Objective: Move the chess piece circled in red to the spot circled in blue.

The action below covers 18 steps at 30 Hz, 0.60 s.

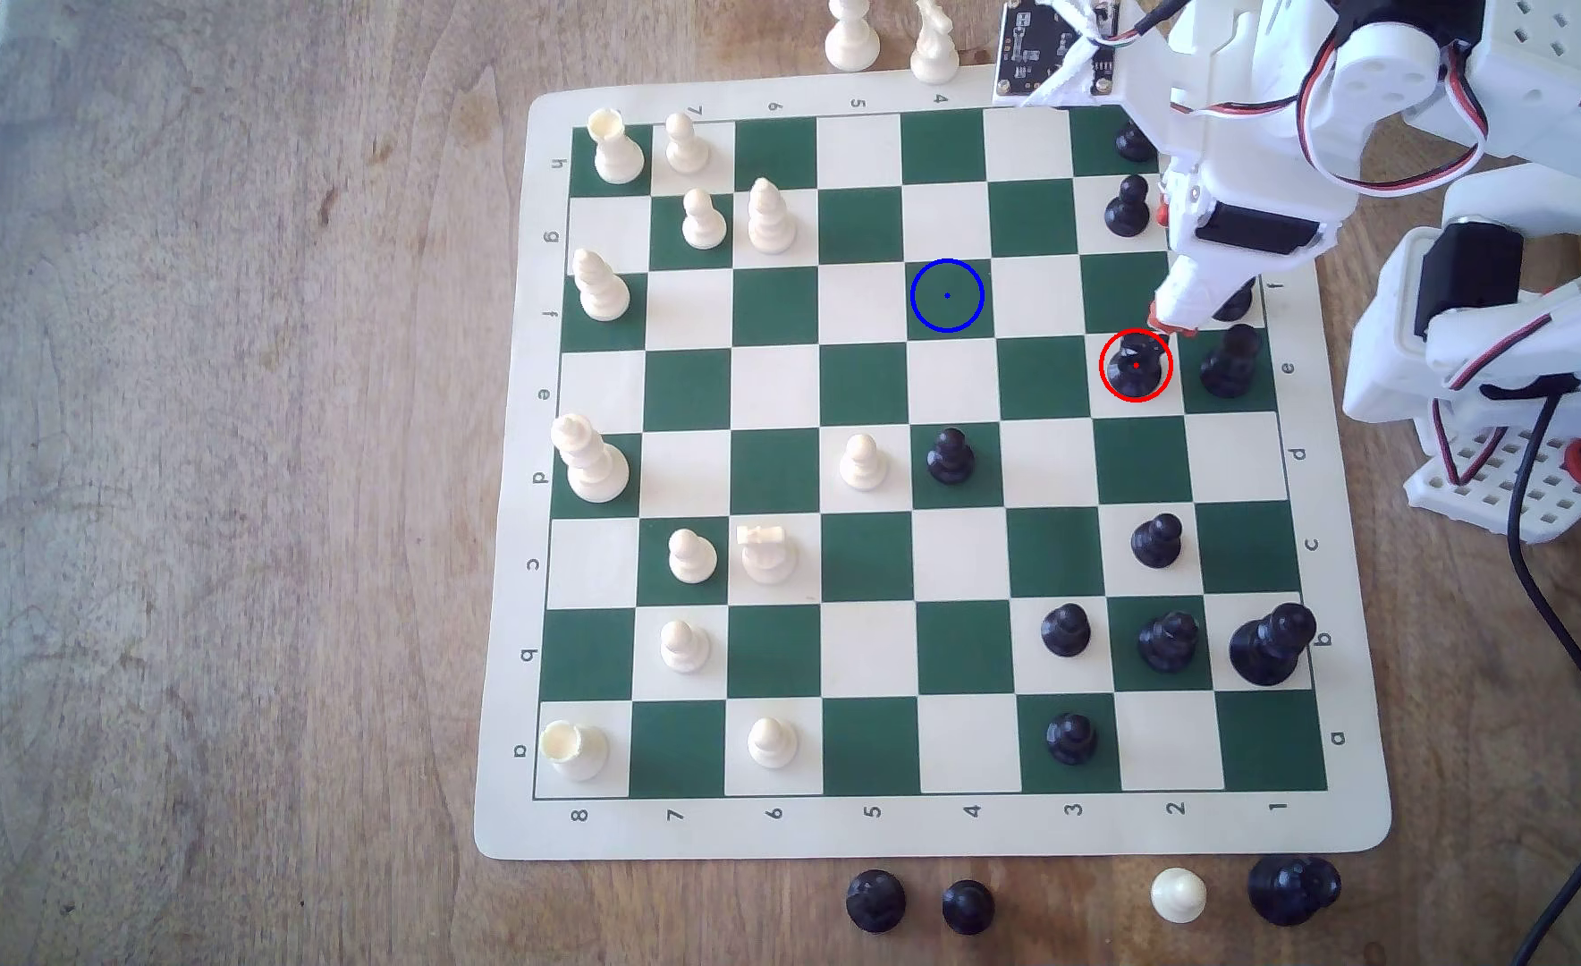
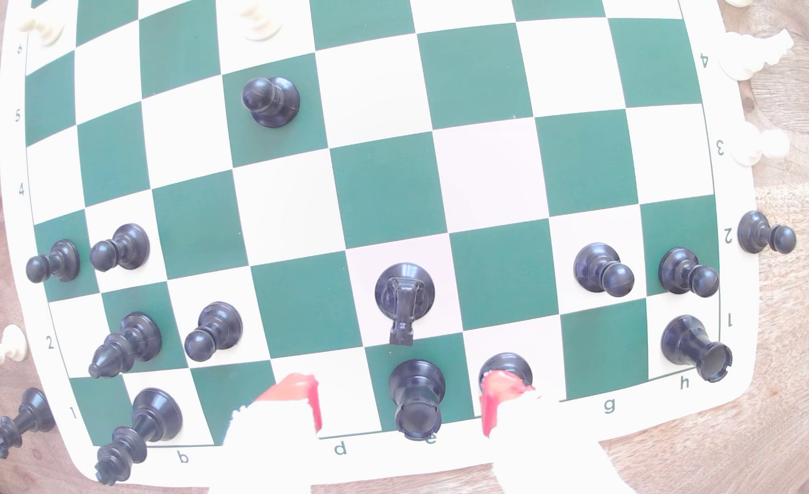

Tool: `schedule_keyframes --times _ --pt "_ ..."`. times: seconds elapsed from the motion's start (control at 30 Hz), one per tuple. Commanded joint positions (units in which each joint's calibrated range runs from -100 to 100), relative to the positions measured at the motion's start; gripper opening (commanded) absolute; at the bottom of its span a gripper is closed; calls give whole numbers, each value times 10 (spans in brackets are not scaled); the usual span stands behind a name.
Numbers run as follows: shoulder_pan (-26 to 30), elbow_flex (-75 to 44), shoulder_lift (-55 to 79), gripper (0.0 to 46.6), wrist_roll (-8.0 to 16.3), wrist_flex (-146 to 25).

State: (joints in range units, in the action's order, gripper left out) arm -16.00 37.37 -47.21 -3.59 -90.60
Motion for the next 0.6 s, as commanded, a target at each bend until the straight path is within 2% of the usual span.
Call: schedule_keyframes --times 0.0,0.13,0.27,0.57 --pt "-6 -26 5 217 -19 3" --pt "-8 -25 32 209 -27 9" --pt "-6 -30 77 169 -31 7" --pt "-7 -11 148 158 -30 60"
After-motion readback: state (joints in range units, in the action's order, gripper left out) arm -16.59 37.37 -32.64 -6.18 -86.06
